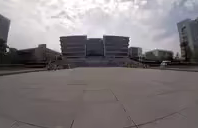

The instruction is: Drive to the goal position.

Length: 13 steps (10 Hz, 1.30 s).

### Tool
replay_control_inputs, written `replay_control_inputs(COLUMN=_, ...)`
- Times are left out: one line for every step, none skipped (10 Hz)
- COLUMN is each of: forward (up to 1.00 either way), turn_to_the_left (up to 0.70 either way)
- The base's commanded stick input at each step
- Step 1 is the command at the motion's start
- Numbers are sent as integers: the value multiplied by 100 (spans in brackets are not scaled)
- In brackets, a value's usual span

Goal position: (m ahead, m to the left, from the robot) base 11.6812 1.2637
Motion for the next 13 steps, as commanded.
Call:
replay_control_inputs(forward=67, turn_to_the_left=0)
replay_control_inputs(forward=67, turn_to_the_left=0)
replay_control_inputs(forward=67, turn_to_the_left=0)
replay_control_inputs(forward=67, turn_to_the_left=0)
replay_control_inputs(forward=67, turn_to_the_left=0)
replay_control_inputs(forward=67, turn_to_the_left=0)
replay_control_inputs(forward=67, turn_to_the_left=0)
replay_control_inputs(forward=67, turn_to_the_left=0)
replay_control_inputs(forward=67, turn_to_the_left=15)
replay_control_inputs(forward=67, turn_to_the_left=14)
replay_control_inputs(forward=67, turn_to_the_left=0)
replay_control_inputs(forward=67, turn_to_the_left=0)
replay_control_inputs(forward=67, turn_to_the_left=0)
